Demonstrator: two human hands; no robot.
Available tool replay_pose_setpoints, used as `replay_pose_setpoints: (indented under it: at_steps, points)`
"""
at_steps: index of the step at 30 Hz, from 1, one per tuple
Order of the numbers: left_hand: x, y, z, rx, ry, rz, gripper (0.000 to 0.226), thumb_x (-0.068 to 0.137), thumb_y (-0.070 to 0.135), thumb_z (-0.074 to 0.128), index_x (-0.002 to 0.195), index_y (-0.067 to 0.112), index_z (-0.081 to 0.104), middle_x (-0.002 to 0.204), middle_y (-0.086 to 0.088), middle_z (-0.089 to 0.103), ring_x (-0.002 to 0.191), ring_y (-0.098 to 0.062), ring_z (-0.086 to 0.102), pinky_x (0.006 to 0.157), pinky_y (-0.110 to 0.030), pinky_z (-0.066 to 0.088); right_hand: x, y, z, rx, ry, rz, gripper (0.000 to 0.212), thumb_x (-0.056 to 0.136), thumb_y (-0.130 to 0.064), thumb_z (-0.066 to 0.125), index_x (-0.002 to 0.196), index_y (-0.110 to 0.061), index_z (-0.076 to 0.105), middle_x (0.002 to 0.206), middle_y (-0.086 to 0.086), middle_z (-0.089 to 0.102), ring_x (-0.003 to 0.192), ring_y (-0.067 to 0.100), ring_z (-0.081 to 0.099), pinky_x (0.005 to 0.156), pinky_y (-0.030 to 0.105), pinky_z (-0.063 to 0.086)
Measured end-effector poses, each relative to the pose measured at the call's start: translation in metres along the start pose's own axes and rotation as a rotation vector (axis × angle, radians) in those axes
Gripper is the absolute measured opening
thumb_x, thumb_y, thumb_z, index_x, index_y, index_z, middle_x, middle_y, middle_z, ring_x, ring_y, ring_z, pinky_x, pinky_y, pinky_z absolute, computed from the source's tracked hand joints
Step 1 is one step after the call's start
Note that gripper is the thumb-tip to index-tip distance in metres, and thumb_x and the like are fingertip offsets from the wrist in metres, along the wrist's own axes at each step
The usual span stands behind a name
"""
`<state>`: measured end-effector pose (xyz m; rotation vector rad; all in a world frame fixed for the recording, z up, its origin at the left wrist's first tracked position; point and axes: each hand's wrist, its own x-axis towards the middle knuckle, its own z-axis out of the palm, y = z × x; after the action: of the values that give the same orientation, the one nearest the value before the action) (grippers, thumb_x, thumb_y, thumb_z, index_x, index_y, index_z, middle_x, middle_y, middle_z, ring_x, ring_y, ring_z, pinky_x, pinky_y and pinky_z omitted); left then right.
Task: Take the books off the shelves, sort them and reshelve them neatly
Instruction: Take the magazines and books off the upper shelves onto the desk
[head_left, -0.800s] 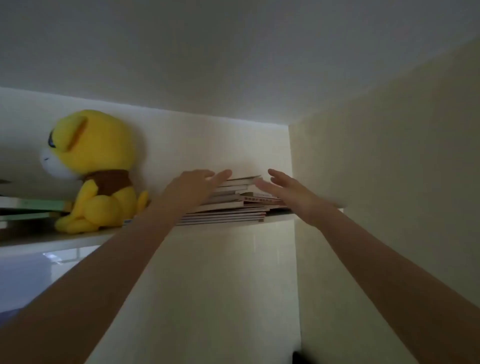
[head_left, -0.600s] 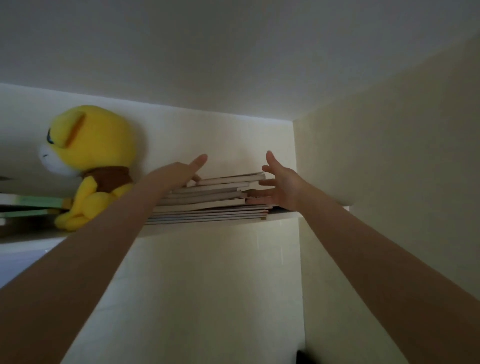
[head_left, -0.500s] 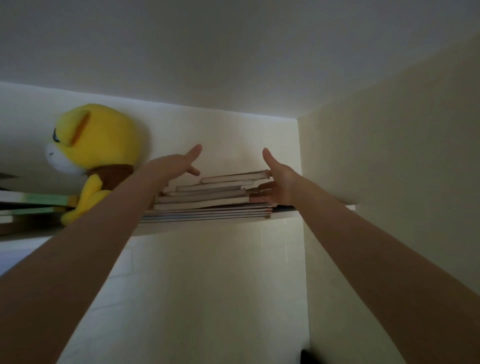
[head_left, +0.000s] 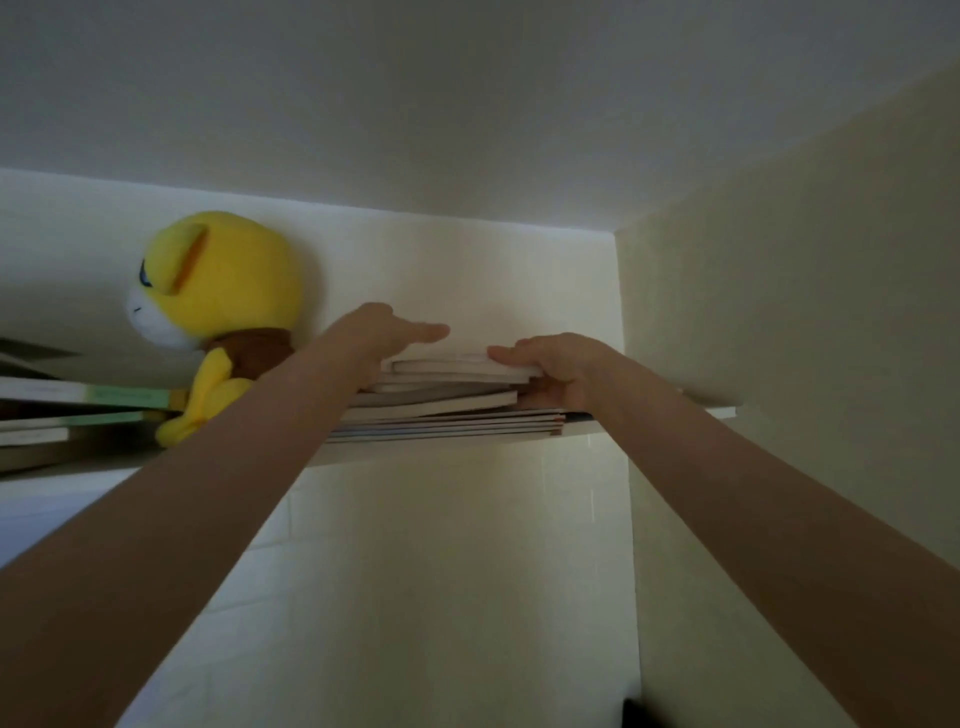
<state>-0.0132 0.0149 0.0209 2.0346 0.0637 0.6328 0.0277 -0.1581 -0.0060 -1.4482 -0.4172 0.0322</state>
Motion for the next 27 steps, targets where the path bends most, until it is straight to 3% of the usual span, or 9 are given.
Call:
replay_pose_setpoints:
  at_steps: [2, 4, 7, 13, 15, 17, 22, 24, 27]
  points:
    - [-0.008, -0.004, 0.002, 0.012, 0.024, 0.072, 0.086, 0.081, 0.017, 0.073, 0.149, 0.013, 0.021, 0.152, -0.012, 0.026, 0.133, -0.030, 0.035, 0.105, -0.036, 0.036, -0.007, 0.006, 0.001, 0.005, 0.041, -0.064, 0.052, 0.079, -0.007, 0.074, 0.124, 0.005, 0.050, 0.111, 0.021, 0.059, 0.097, 0.031, 0.063, 0.080, 0.041, 0.055]
    - [-0.017, -0.005, -0.001, -0.014, 0.035, 0.117, 0.091, 0.078, 0.010, 0.075, 0.150, 0.016, 0.020, 0.153, -0.012, 0.024, 0.133, -0.030, 0.036, 0.107, -0.041, 0.036, -0.016, 0.013, 0.001, 0.030, 0.047, -0.120, 0.067, 0.078, -0.005, 0.075, 0.136, 0.004, 0.042, 0.116, 0.017, 0.058, 0.091, 0.024, 0.064, 0.071, 0.037, 0.058]
    - [-0.036, -0.008, -0.002, 0.025, 0.069, 0.205, 0.091, 0.076, 0.010, 0.077, 0.149, 0.020, 0.024, 0.151, -0.009, 0.029, 0.129, -0.030, 0.040, 0.103, -0.039, 0.039, -0.030, 0.026, -0.003, 0.125, 0.025, -0.162, 0.067, 0.078, 0.000, 0.073, 0.136, 0.004, 0.041, 0.103, 0.009, 0.060, 0.086, 0.020, 0.064, 0.069, 0.036, 0.059]
    - [-0.061, -0.028, 0.004, 0.000, 0.113, 0.197, 0.098, 0.070, 0.023, 0.082, 0.148, 0.025, 0.023, 0.149, -0.007, 0.031, 0.133, -0.025, 0.035, 0.108, -0.038, 0.036, -0.054, 0.049, -0.003, 0.241, -0.023, -0.189, 0.054, 0.077, 0.005, 0.071, 0.125, -0.008, 0.050, 0.110, 0.008, 0.063, 0.092, 0.025, 0.065, 0.081, 0.047, 0.057]
    - [-0.068, -0.032, 0.003, 0.058, 0.043, 0.143, 0.093, 0.075, 0.031, 0.077, 0.148, 0.022, 0.020, 0.143, 0.001, 0.037, 0.121, -0.018, 0.040, 0.089, -0.017, 0.047, -0.057, 0.056, -0.002, 0.244, -0.036, -0.202, 0.050, 0.078, 0.004, 0.071, 0.123, -0.010, 0.054, 0.109, 0.008, 0.065, 0.094, 0.026, 0.065, 0.086, 0.049, 0.055]
    - [-0.077, -0.030, 0.002, 0.096, -0.042, 0.123, 0.087, 0.081, 0.033, 0.070, 0.148, 0.019, 0.017, 0.141, 0.000, 0.040, 0.110, -0.012, 0.040, 0.054, -0.003, 0.037, -0.058, 0.061, -0.002, 0.250, -0.044, -0.220, 0.048, 0.079, 0.005, 0.069, 0.121, -0.013, 0.056, 0.109, 0.008, 0.066, 0.097, 0.026, 0.065, 0.088, 0.049, 0.054]
    - [-0.079, -0.037, -0.010, 0.161, -0.102, 0.133, 0.090, 0.079, 0.043, 0.068, 0.149, 0.029, 0.013, 0.135, 0.007, 0.043, 0.100, -0.006, 0.037, 0.062, -0.008, 0.036, -0.057, 0.067, -0.005, 0.264, -0.112, -0.245, 0.061, 0.077, 0.002, 0.071, 0.130, -0.021, 0.050, 0.116, 0.004, 0.065, 0.099, 0.021, 0.067, 0.087, 0.044, 0.055]
    - [-0.078, -0.042, -0.012, 0.240, -0.135, 0.167, 0.112, 0.064, 0.059, 0.073, 0.149, 0.035, 0.003, 0.132, 0.014, 0.045, 0.114, -0.011, 0.044, 0.085, -0.017, 0.046, -0.058, 0.069, -0.008, 0.166, -0.211, -0.264, 0.062, 0.079, 0.002, 0.068, 0.132, -0.025, 0.048, 0.122, 0.003, 0.065, 0.103, 0.021, 0.067, 0.086, 0.042, 0.056]
    - [-0.077, -0.050, -0.016, 0.421, -0.151, 0.191, 0.118, 0.054, 0.072, 0.071, 0.144, 0.043, 0.000, 0.131, 0.022, 0.036, 0.129, -0.013, 0.031, 0.113, -0.033, 0.022, -0.060, 0.076, -0.013, 0.144, -0.320, -0.237, 0.078, 0.076, 0.007, 0.068, 0.140, -0.029, 0.040, 0.131, 0.001, 0.059, 0.112, 0.022, 0.063, 0.085, 0.036, 0.057]
